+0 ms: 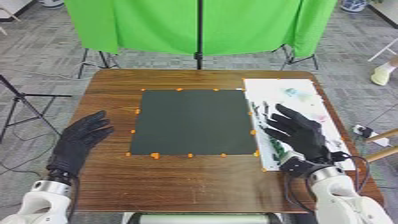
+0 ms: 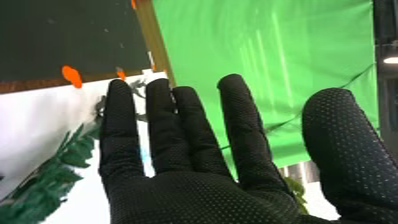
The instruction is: Arrange flowers
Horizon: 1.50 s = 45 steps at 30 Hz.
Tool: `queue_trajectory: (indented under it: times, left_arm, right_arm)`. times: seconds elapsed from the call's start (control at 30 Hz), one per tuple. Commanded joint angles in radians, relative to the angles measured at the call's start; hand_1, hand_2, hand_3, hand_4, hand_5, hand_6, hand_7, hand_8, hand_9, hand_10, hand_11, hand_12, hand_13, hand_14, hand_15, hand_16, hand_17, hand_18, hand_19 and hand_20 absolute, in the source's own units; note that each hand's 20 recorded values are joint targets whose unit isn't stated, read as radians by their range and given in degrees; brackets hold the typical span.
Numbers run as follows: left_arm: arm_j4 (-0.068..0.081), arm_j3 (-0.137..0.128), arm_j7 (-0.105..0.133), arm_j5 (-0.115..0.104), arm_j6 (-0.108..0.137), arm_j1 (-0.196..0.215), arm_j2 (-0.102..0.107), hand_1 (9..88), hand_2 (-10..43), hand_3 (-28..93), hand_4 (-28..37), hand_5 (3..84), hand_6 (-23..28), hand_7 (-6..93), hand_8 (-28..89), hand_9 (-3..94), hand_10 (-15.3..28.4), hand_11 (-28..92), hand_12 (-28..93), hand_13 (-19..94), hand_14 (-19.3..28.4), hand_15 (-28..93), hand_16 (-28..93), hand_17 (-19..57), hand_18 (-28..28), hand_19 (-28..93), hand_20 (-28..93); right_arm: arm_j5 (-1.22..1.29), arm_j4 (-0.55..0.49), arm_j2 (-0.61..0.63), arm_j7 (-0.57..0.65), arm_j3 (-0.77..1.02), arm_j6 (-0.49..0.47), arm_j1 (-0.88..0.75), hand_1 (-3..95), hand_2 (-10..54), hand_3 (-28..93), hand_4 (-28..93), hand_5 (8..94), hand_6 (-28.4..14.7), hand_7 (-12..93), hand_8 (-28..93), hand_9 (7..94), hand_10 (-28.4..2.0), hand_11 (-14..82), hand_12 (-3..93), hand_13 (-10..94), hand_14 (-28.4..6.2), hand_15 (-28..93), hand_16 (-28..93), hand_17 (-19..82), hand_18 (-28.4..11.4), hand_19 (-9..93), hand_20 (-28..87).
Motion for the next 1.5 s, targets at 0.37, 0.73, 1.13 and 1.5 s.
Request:
queue_trajectory:
  times: [0.37, 0.73, 1.13, 1.5]
  left_arm:
    - [-0.011, 0.006, 0.002, -0.002, 0.012, 0.046, -0.024, 26.6, 4.4, 71, -28.3, 41.1, 6.5, 22.7, -11, 37.6, 15.2, 29, 15, 30, 18.4, 47, -6, -6.4, 24.4, 60, -5]
    - [0.014, 0.023, 0.036, -0.010, -0.014, 0.001, 0.009, 26.6, 4.4, 71, -28.3, 41.0, 6.5, 22.7, -11, 37.6, 15.3, 29, 15, 30, 18.4, 47, -6, -6.4, 24.3, 60, -5]
    - [-0.004, 0.014, 0.039, -0.012, 0.029, 0.019, -0.006, 26.6, 4.3, 71, -28.3, 40.7, 6.5, 22.6, -11, 37.2, 15.2, 29, 15, 30, 18.3, 47, -6, -6.4, 24.3, 60, -5]
    - [-0.009, 0.007, 0.003, -0.005, 0.008, 0.029, -0.001, 26.6, 4.1, 71, -28.3, 40.7, 6.5, 22.7, -11, 37.2, 15.1, 29, 15, 30, 18.3, 47, -6, -6.4, 24.3, 60, -5]
  right_arm:
    - [0.009, -0.025, -0.040, -0.005, 0.096, -0.060, -0.104, 13.5, 11.8, 90, -28, 39.6, -4.0, 22, -16, 34.8, -14.6, 14.5, 16.3, 28, -12.4, 27, 18, 8, -20.9, 51, 23]
    - [0.002, -0.025, -0.044, -0.024, 0.159, -0.143, -0.115, 13.5, 11.8, 90, -28, 39.5, -3.9, 22, -16, 34.7, -14.7, 14.7, 16.6, 28, -12.4, 27, 18, 8, -20.9, 51, 23]
    - [-0.165, 0.000, 0.053, -0.028, -0.004, 0.057, 0.018, 17.4, 4.7, 87, -28, 39.9, -3.9, 23, -16, 39.4, -15.4, 23.1, 18.1, 34, -13.2, 41, 16, 13, -21.0, 60, 28]
    - [-1.098, -0.092, 0.326, 0.230, -0.005, 0.004, 0.075, 27.3, -9.5, 67, -28, 66.0, -0.7, 58, -22, 73.0, -12.6, 63.7, 30.9, 71, -12.6, 80, 26, 41, -21.8, 93, 52]
